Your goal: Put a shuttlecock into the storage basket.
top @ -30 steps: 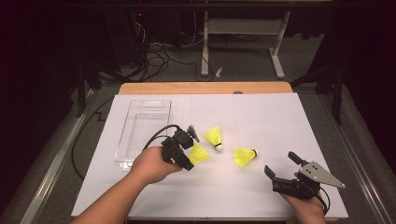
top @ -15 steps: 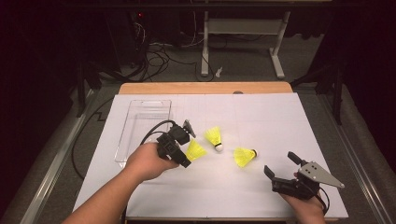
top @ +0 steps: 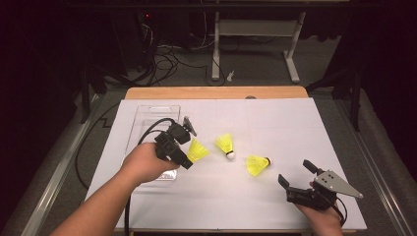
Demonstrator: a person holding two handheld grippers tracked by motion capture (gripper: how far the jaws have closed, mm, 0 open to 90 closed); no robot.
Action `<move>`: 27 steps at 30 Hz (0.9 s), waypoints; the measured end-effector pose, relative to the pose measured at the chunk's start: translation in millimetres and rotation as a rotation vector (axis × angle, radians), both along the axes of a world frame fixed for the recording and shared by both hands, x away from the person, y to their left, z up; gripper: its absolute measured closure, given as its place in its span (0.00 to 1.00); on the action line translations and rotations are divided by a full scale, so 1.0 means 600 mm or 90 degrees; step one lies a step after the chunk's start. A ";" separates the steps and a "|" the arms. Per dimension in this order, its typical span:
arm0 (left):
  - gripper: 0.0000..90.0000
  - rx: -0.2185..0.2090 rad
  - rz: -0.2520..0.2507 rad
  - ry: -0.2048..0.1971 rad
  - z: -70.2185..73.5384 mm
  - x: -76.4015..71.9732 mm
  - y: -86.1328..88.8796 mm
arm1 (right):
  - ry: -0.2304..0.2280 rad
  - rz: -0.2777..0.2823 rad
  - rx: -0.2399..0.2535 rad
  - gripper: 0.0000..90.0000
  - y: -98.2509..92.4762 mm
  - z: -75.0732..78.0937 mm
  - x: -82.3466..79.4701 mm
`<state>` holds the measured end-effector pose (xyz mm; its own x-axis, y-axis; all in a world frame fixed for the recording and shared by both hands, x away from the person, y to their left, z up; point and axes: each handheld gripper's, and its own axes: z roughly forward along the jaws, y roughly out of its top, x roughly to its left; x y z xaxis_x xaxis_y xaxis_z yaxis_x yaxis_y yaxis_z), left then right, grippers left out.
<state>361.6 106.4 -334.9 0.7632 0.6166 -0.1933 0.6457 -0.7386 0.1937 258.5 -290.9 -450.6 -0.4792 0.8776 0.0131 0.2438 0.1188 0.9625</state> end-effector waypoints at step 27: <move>0.72 0.019 0.072 -0.001 0.010 0.024 0.106 | -0.001 0.000 -0.001 0.03 0.000 0.000 0.000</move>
